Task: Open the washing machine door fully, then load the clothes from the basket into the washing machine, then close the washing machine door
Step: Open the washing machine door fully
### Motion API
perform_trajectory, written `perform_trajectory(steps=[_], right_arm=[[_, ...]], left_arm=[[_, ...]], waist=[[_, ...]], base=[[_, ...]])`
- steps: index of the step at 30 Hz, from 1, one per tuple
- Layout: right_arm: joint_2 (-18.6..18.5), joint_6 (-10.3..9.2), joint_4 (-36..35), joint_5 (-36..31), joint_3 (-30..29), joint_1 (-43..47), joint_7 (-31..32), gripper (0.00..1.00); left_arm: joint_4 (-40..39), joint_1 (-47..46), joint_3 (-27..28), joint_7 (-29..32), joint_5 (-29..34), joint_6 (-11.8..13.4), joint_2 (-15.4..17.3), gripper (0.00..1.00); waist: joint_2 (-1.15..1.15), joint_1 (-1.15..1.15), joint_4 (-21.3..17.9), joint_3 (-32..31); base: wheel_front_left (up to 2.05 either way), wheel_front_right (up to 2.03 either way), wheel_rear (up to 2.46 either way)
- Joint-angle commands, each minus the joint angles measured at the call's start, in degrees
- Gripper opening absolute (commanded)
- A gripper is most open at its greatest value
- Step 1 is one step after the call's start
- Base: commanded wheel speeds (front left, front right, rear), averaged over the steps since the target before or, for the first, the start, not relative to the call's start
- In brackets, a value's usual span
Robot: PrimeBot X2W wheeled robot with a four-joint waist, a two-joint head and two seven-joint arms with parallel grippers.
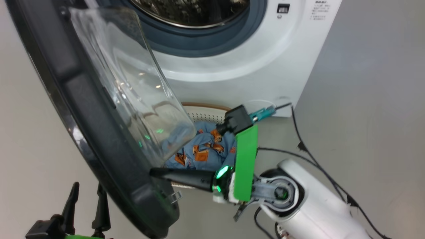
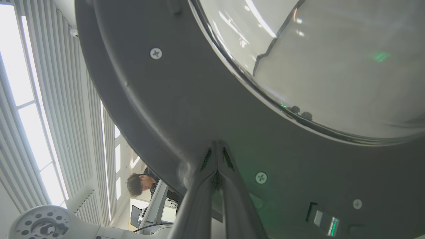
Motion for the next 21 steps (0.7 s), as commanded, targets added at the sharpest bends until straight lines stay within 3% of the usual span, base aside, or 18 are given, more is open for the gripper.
perform_trajectory(steps=[1, 10, 16, 17, 19, 21], right_arm=[[2.2, 0.1, -1.5, 0.9, 2.1, 1.2, -1.7, 0.0], [2.2, 0.1, -0.5, 4.3, 7.1, 1.8, -11.7, 0.0], [2.2, 0.1, -1.2, 0.8, 5.9, 2.4, -15.7, 0.0], [2.2, 0.1, -1.5, -0.7, 5.3, 2.7, -16.6, 0.35], [2.0, 0.1, -2.7, -3.9, 4.2, 3.5, -18.7, 0.96], [1.5, 0.1, -4.2, -7.1, 2.7, 4.5, -22.9, 1.0]], left_arm=[[-0.8, 0.0, 1.7, -0.5, -0.3, -0.2, 1.1, 1.0], [-0.8, 0.1, 2.9, -0.5, -1.1, -0.2, 1.1, 1.0], [-0.9, 0.1, 4.1, -0.5, -1.4, -0.2, 1.1, 1.0], [-0.9, 0.1, 4.5, -0.5, -1.4, -0.2, 1.1, 1.0], [-0.9, 0.4, 5.7, -0.5, -1.3, -0.2, 1.1, 1.0], [-0.7, 0.7, 7.2, -0.5, -1.7, -0.2, 1.1, 1.0]], waist=[[0.0, 0.0, 1.1, -2.1], [0.0, 0.0, 0.3, -3.7], [0.0, 0.0, -1.3, -4.7], [0.0, 0.0, -1.6, -4.9], [0.0, 0.0, -2.3, -5.5], [0.0, 0.0, -3.2, -5.9]], base=[[0.0, 0.0, 0.0], [0.0, 0.0, 0.0], [0.0, 0.0, 0.0], [0.0, 0.0, 0.0], [0.0, 0.0, 0.0], [0.0, 0.0, 0.0]])
